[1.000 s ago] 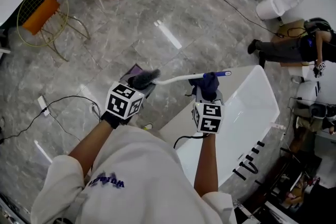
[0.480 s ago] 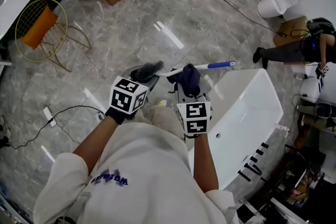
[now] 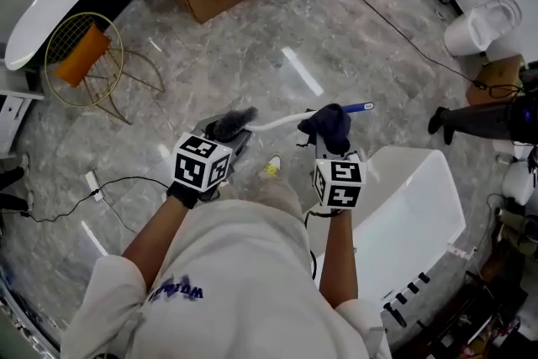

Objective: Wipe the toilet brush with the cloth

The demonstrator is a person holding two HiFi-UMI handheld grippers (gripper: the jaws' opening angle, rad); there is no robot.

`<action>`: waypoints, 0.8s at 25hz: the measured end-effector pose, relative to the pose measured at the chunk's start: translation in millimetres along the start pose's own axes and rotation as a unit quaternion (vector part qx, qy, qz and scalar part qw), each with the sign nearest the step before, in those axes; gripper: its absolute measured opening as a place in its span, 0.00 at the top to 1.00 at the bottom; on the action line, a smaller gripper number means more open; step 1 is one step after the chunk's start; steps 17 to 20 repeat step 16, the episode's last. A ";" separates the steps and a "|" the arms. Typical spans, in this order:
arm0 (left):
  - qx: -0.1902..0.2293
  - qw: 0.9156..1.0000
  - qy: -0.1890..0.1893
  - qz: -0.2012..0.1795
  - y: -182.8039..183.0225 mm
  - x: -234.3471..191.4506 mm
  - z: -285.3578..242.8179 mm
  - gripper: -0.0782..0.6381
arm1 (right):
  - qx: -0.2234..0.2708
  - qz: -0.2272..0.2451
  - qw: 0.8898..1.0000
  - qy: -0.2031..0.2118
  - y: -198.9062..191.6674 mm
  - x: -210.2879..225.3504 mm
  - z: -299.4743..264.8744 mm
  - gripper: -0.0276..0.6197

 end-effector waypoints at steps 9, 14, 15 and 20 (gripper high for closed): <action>0.003 0.999 0.049 -0.021 66.3 17.8 -41.8 0.63 | -0.008 -0.031 0.999 -0.033 17.1 147.5 -44.1 0.87; 0.000 0.998 0.056 -0.005 81.3 9.7 -58.1 0.63 | -0.014 -0.028 0.999 -0.036 29.1 177.0 -62.1 0.87; 0.001 0.998 0.058 -0.005 86.9 6.3 -61.1 0.63 | -0.013 -0.028 0.999 -0.035 33.8 180.7 -66.9 0.87; 0.002 0.998 0.060 -0.006 92.8 2.9 -64.2 0.63 | -0.013 -0.028 0.999 -0.034 38.8 184.1 -71.8 0.87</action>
Point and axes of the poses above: the fingertips, and each gripper's own axes: z backward along the fingers, x to its right, y out of its top, the point moved 7 cm from there along z, backward along the fingers, and after that the axes turned 4 degrees about -x, right-handed, at the moved point
